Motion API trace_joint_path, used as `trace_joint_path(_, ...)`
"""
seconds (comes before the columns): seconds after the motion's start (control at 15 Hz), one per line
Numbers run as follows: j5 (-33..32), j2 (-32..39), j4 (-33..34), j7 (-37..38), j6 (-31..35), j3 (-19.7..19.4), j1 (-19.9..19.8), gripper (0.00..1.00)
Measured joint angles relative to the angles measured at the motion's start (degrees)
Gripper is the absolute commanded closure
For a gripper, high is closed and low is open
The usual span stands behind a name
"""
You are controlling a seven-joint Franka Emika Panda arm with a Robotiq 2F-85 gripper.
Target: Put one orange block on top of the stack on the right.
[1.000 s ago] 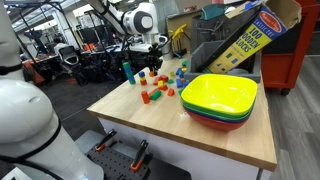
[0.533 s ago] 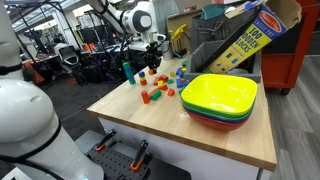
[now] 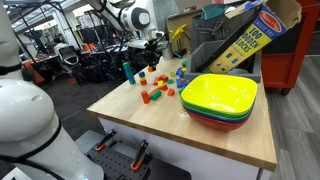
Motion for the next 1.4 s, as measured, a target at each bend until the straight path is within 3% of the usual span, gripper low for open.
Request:
trace_joint_path(0.07,0.0,0.0,0.0,0.0,0.0,0.0,0.0,0.93)
trace_joint_path(1.07,-0.03,-2.39,0.2,0.28,0.01,0.53,1.51,0.93)
trace_joint_path(1.4,-2.08,-3.36,0.2,3.76,0.02,1.02,3.05,0.93)
